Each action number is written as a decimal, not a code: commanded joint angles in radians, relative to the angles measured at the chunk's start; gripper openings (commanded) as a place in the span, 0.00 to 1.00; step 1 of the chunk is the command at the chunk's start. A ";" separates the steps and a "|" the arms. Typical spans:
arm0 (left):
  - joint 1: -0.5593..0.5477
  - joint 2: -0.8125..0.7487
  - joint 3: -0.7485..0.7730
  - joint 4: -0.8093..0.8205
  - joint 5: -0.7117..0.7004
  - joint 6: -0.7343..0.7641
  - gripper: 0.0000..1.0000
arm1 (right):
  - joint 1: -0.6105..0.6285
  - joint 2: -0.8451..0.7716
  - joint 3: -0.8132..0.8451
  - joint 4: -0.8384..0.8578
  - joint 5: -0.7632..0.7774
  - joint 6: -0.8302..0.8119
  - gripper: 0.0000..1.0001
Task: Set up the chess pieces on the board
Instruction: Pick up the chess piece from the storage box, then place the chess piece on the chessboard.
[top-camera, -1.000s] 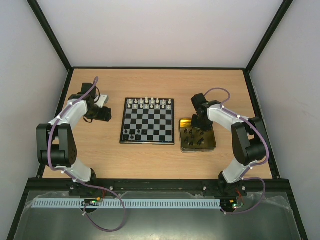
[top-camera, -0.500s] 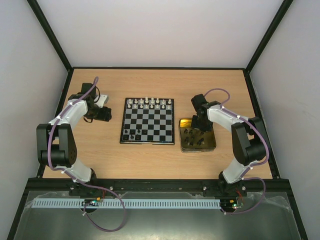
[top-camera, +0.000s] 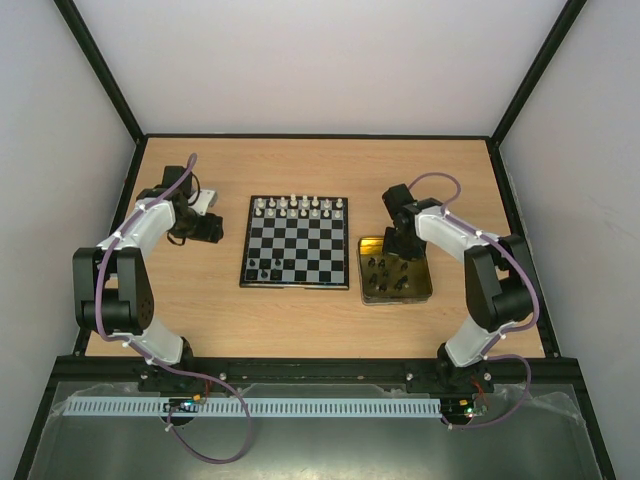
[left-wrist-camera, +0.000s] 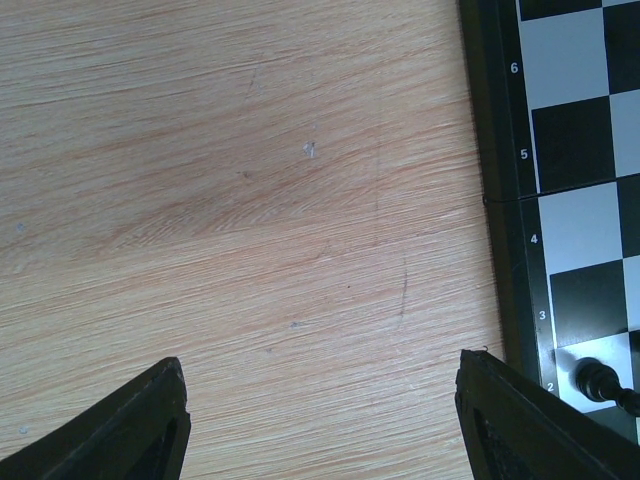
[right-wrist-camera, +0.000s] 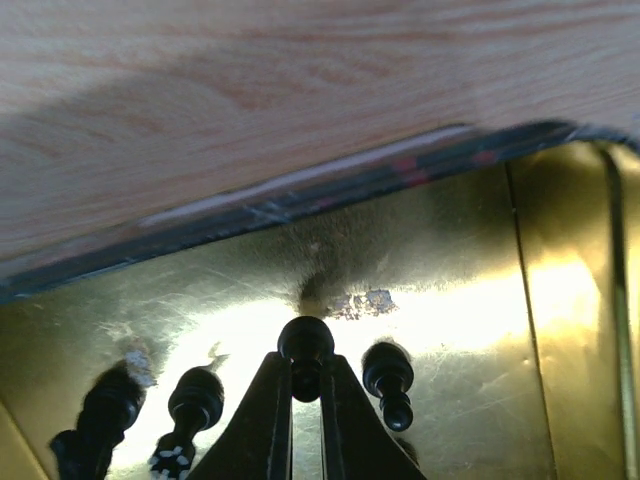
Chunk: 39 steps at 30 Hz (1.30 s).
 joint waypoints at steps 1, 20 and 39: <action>0.002 0.007 0.023 -0.016 0.016 -0.011 0.73 | -0.005 -0.059 0.073 -0.075 0.041 -0.013 0.04; -0.001 0.004 0.041 -0.018 0.018 -0.012 0.73 | 0.304 0.053 0.418 -0.212 0.042 0.061 0.03; -0.001 -0.027 0.021 -0.005 0.011 -0.013 0.73 | 0.511 0.301 0.592 -0.200 0.008 0.072 0.03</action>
